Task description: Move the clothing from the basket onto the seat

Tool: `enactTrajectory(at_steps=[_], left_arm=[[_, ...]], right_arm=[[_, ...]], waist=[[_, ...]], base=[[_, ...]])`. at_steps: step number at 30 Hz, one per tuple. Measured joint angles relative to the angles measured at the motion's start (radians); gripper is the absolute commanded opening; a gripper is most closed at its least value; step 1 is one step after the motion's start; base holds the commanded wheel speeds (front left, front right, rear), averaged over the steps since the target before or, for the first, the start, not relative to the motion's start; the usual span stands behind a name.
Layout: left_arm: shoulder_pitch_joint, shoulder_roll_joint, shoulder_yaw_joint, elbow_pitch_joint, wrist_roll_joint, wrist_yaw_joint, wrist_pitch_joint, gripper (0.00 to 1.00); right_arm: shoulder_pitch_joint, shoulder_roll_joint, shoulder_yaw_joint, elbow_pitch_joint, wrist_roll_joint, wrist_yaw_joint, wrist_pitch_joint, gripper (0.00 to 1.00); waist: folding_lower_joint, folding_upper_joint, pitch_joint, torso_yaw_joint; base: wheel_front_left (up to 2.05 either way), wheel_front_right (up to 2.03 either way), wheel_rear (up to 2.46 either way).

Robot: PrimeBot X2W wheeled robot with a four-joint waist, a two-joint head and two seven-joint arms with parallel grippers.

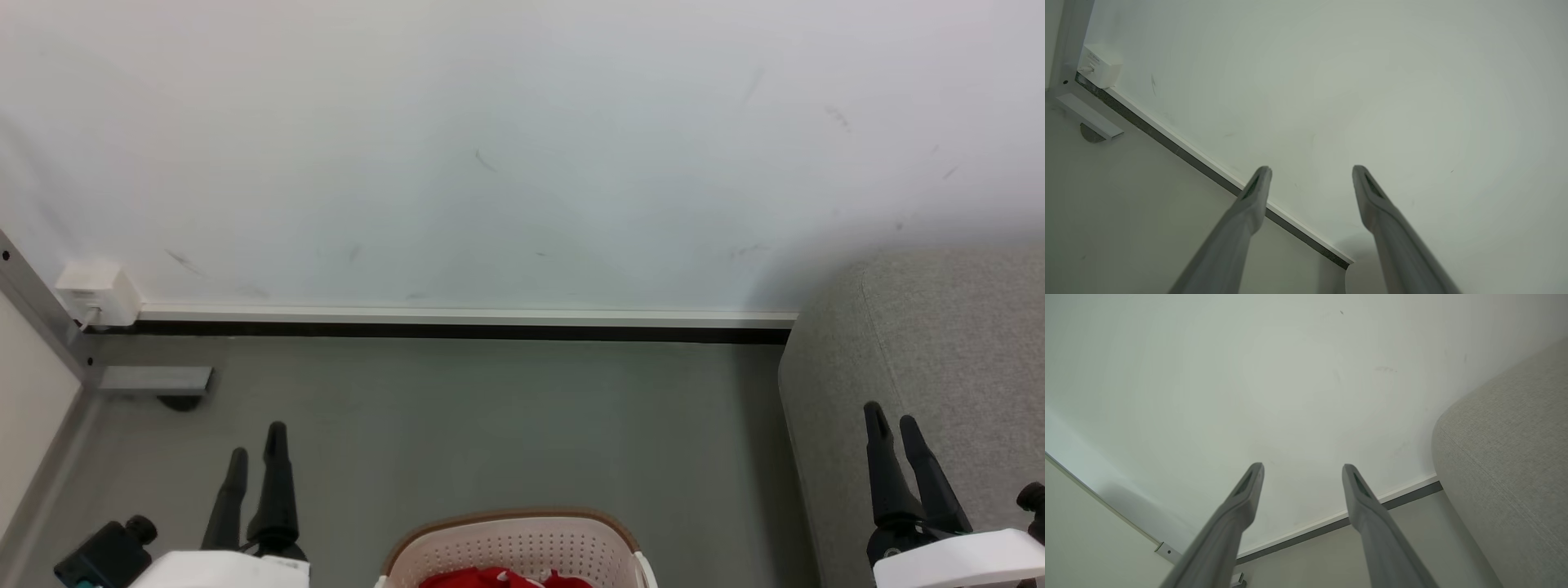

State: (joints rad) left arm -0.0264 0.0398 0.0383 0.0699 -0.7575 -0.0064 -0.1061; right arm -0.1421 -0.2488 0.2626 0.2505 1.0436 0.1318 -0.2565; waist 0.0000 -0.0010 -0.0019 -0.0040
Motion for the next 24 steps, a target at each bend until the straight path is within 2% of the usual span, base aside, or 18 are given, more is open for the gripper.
enactTrajectory(at_steps=[10, 24], left_arm=[[0.01, 0.002, -0.018, 0.014, 0.185, -0.003, -0.029, 1.0], [0.02, 0.003, -0.011, 0.019, 0.331, -0.025, -0.063, 1.0]], right_arm=[[-0.017, 0.03, -0.03, 0.043, -0.178, 0.0, 0.009, 1.0], [-0.019, 0.062, -0.071, 0.068, -0.36, 0.0, 0.021, 1.0]], waist=[[0.0, 0.0, -0.005, 0.003], [0.0, 0.0, -0.014, 0.0]], base=[[0.0, 0.0, 0.0], [0.0, 0.0, 0.0]])
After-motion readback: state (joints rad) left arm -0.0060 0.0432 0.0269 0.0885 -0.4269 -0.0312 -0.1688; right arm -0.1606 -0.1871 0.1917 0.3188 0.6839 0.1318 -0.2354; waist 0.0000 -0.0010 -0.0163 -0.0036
